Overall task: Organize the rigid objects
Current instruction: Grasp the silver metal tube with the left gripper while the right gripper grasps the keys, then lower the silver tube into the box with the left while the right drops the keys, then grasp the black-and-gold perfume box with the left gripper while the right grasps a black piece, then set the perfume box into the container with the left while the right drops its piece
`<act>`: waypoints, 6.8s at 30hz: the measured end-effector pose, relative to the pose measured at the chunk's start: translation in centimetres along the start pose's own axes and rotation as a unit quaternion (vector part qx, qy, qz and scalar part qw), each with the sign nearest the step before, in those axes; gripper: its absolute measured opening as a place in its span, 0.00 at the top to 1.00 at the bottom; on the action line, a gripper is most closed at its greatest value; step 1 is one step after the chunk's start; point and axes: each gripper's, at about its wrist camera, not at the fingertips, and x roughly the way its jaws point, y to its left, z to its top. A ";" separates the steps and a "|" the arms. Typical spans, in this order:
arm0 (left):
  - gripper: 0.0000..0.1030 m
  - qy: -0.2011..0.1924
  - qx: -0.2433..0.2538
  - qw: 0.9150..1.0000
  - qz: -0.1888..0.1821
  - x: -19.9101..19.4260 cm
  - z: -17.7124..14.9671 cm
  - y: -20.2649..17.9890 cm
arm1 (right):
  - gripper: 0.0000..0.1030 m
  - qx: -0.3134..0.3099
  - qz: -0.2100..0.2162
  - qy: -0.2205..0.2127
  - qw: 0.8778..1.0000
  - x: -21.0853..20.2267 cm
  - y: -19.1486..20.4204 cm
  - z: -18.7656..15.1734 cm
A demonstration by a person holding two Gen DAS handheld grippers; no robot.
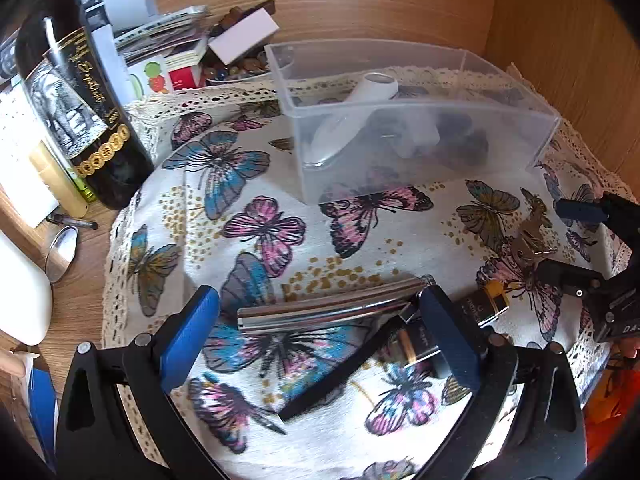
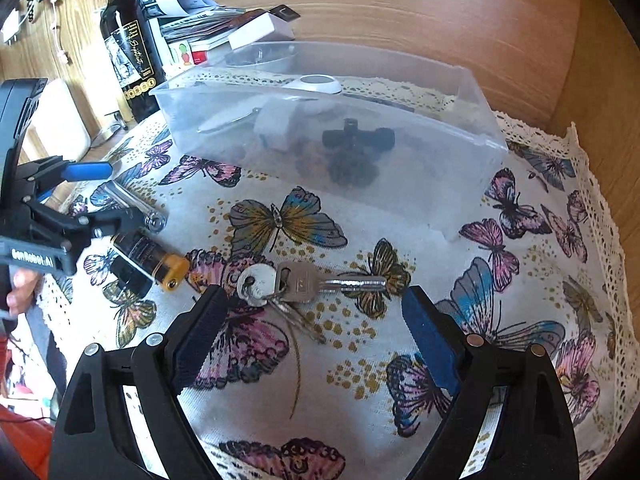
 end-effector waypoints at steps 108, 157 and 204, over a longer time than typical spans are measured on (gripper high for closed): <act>0.68 -0.091 0.001 0.994 -0.057 -0.3 10.6 -2.2 | 0.41 0.029 -0.008 -0.085 0.996 1.3 -2.3 10.6; 0.77 -0.006 -0.042 0.997 -0.070 -1.9 -3.0 0.3 | 0.21 -0.016 0.056 -0.052 0.997 -2.1 5.8 0.2; 0.78 -0.174 -0.024 0.983 -0.049 -8.6 4.2 -2.1 | 0.79 0.013 -0.036 -0.168 0.985 -6.9 0.1 5.9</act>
